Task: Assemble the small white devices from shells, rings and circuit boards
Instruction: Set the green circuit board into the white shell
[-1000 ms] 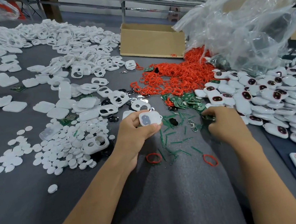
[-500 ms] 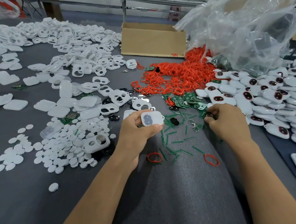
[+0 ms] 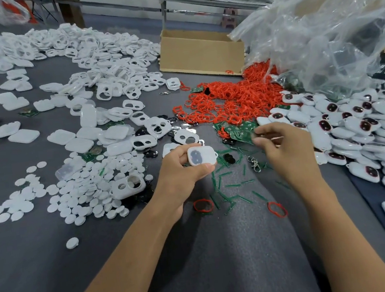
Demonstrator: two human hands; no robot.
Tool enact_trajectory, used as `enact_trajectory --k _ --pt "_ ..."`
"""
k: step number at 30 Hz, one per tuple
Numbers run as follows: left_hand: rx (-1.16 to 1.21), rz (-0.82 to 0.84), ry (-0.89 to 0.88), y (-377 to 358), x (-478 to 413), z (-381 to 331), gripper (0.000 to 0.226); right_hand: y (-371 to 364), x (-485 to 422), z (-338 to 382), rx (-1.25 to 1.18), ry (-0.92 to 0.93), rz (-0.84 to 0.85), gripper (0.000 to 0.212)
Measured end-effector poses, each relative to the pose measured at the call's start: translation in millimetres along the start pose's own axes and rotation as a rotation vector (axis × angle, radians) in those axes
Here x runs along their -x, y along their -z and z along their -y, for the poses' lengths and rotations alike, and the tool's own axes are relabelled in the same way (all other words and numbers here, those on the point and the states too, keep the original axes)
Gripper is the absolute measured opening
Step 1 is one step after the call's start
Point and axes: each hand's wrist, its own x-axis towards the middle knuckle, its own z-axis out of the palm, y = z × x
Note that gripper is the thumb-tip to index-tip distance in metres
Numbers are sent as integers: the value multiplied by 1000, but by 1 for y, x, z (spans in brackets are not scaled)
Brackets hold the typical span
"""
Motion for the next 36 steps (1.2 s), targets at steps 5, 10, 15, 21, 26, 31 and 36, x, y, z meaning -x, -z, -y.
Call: enact_trajectory --k 5,10,15,21,26,31,36 --pt "28 21 -1 -2 2 -1 39 -25 16 42 -75 312 159 15" --pt "63 50 3 -2 4 -3 44 -32 20 43 8 334 246 15" --pt "69 46 1 -3 5 -4 43 -35 22 44 15 326 240 14" --pt "79 56 -1 -4 5 -5 39 -35 25 44 79 314 212 15" --pt "99 53 22 -4 6 -6 38 -35 26 46 103 303 214 15" --pt "193 43 97 -5 4 -11 30 -34 26 47 124 311 218 15" --pt "206 39 98 -6 4 -12 25 -34 27 48 133 295 221 16"
